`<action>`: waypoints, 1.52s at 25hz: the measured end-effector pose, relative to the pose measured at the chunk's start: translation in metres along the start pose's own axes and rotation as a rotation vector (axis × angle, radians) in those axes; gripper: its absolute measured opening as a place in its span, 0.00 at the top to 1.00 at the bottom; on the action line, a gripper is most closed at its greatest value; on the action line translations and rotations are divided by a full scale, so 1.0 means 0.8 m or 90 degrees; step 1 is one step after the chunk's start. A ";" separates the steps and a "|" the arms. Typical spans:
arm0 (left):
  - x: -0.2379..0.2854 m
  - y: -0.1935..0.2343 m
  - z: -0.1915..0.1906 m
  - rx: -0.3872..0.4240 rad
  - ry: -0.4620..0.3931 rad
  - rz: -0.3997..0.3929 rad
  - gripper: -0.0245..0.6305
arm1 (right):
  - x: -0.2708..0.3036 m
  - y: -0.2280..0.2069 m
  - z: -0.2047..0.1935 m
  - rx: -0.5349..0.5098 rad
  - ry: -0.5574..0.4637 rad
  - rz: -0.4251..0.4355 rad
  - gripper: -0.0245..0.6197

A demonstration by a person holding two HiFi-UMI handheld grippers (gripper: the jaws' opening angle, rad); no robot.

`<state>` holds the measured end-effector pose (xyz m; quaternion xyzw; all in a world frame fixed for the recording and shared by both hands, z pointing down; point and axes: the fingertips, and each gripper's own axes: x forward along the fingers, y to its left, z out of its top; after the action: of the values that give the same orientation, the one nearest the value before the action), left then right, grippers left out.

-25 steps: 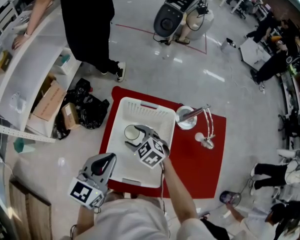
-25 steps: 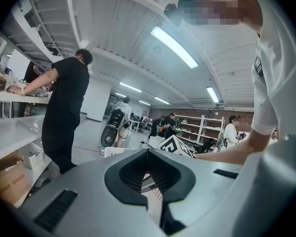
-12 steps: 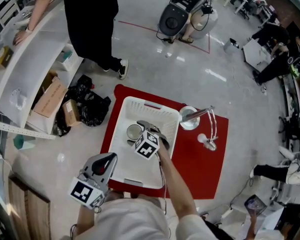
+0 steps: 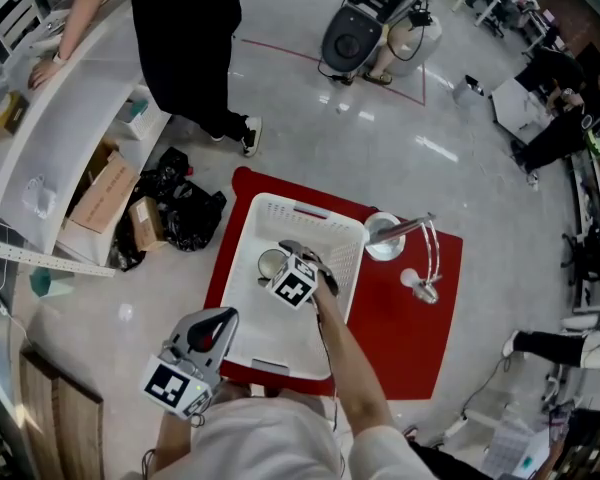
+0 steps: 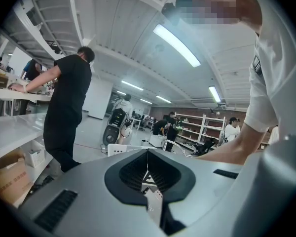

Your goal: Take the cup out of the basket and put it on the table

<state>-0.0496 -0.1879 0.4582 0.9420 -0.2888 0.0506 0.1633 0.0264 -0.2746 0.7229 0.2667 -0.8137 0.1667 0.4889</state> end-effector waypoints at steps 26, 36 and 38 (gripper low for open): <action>-0.002 0.005 -0.006 -0.002 0.010 0.007 0.95 | 0.013 0.022 -0.020 0.086 0.054 0.081 0.33; 0.003 0.002 -0.008 0.001 0.012 0.001 0.95 | -0.014 0.034 -0.004 0.099 0.019 0.090 0.33; 0.003 0.000 -0.007 0.003 0.011 -0.001 0.95 | -0.022 0.038 0.002 0.110 0.016 0.093 0.33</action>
<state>-0.0477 -0.1871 0.4642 0.9422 -0.2863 0.0592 0.1638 0.0141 -0.2465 0.7060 0.2459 -0.8072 0.2746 0.4610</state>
